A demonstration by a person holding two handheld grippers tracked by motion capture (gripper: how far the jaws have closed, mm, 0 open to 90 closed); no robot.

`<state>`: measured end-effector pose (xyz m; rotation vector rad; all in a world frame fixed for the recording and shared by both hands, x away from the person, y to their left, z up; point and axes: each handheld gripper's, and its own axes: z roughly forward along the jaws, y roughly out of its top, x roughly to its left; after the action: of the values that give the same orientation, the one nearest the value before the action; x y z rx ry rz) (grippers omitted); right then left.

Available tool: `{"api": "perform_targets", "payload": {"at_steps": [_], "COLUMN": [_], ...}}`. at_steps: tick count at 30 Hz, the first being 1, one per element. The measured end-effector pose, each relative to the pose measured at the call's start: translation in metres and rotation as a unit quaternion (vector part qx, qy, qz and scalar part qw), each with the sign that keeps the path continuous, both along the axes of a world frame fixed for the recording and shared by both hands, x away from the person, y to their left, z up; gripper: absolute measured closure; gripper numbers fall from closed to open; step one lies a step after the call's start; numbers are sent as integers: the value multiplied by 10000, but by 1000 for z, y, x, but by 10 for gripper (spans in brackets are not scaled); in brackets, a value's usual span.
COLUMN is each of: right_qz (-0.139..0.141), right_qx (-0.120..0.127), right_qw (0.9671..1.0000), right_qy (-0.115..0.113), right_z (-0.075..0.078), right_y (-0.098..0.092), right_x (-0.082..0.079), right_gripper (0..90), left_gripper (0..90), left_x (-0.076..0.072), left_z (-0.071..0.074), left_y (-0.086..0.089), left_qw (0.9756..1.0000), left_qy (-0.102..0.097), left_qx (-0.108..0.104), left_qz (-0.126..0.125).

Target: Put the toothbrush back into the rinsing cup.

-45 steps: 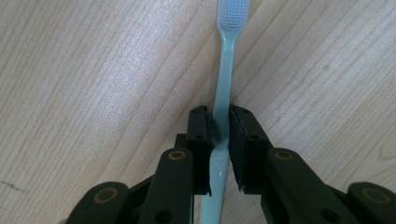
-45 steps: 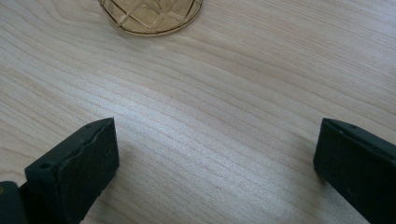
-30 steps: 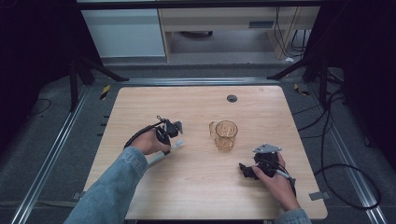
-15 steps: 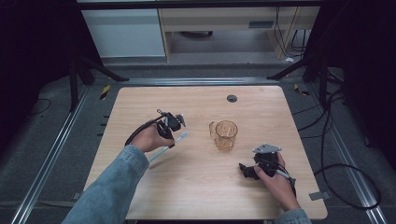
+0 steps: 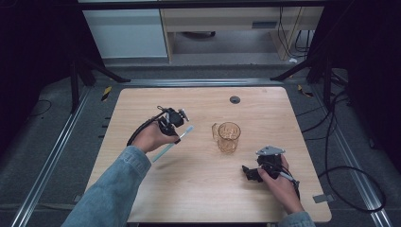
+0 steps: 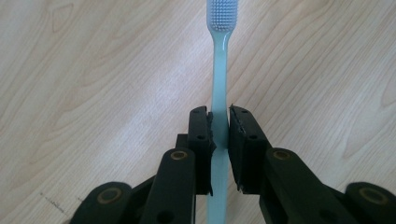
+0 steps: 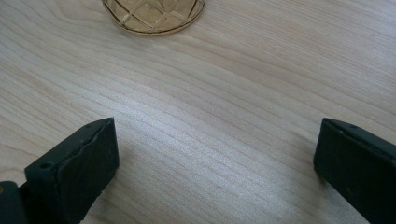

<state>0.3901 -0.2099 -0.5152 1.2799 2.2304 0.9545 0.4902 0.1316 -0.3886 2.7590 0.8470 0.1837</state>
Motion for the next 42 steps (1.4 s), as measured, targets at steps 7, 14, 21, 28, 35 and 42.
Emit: {"api": "perform_targets", "payload": {"at_steps": [7, 14, 21, 28, 35, 42], "right_qz": [19, 15, 15, 16, 14, 19], "right_qx": [-8, -1, -2, -12, -14, -17], "right_qw": [10000, 10000, 10000, 10000, 10000, 10000], "right_qy": [-2, 4, 1, -6, -6, -11], "right_z": [0, 0, 0, 0, 0, 0], "right_y": [0, 0, 0, 0, 0, 0], "right_x": [0, 0, 0, 0, 0, 0], "right_gripper": [4, 4, 5, 6, 6, 6], "left_gripper": [788, 788, 788, 788, 788, 788], "left_x": [-2, -4, -4, 0, -2, -3], "left_z": [9, 17, 23, 24, 26, 34], "left_y": [-9, -15, -16, -21, -30, -38], "left_qw": [9989, 9962, 9910, 9843, 9771, 9666], "left_qy": [-279, -507, -773, -1034, -1272, -1667], "left_qx": [-378, -706, -1081, -1404, -1668, -1889], "left_qz": [3, 39, 146, 265, 357, 461]}}
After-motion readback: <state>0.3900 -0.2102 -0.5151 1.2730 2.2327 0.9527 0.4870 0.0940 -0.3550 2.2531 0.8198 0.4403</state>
